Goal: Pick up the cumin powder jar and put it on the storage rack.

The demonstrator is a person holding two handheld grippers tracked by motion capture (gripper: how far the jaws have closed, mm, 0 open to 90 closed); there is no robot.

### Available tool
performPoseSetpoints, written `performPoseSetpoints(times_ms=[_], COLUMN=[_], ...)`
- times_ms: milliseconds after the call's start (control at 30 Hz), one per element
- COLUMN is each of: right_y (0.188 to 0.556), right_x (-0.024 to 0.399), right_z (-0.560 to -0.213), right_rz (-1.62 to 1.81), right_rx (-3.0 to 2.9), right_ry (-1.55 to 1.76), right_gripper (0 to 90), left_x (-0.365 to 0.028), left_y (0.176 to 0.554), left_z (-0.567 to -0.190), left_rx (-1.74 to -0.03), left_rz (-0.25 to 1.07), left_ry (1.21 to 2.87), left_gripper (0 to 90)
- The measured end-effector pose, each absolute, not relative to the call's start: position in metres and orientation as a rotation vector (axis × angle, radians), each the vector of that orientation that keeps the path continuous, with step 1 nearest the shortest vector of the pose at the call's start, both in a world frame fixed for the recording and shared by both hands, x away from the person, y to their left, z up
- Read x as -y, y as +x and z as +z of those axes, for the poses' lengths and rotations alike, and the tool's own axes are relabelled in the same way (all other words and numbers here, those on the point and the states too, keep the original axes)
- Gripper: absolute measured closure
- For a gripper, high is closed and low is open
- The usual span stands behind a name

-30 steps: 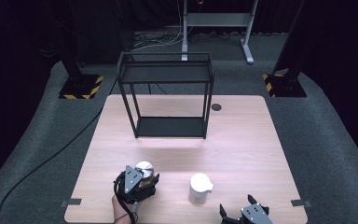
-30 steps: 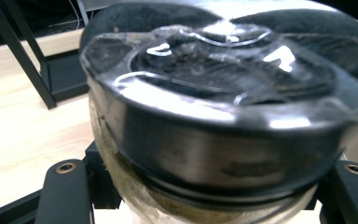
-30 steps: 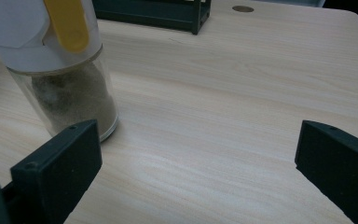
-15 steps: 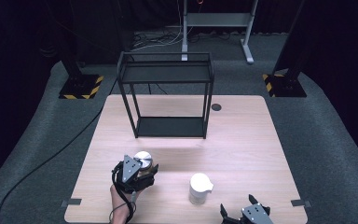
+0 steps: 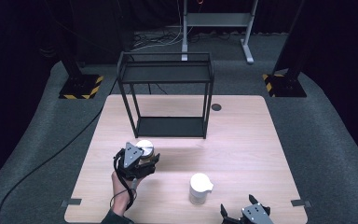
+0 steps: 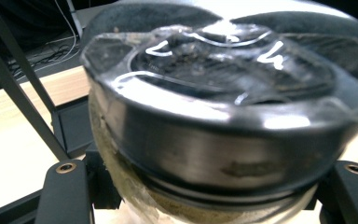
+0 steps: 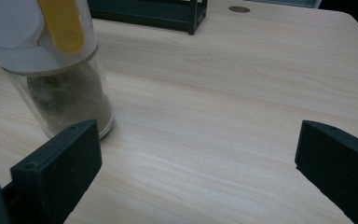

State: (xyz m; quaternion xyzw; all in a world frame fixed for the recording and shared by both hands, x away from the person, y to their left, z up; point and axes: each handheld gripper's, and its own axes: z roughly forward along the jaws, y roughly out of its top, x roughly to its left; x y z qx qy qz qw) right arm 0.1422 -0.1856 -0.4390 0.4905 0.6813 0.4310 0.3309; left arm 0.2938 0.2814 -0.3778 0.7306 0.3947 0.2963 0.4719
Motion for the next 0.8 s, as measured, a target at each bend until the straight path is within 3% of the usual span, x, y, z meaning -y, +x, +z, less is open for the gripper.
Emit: performPoseSetpoints(times_ms=[800], right_y=[0.142], right_x=[0.187], right_z=[-0.439], right_rz=[1.124], right_rx=[-1.776], right_ry=[1.285], right_gripper=[0.0], left_x=[-0.280], left_y=[0.341], left_z=[-0.353], left_rx=[-0.940], left_rz=[0.711], left_ry=[1.803], left_gripper=[31.0])
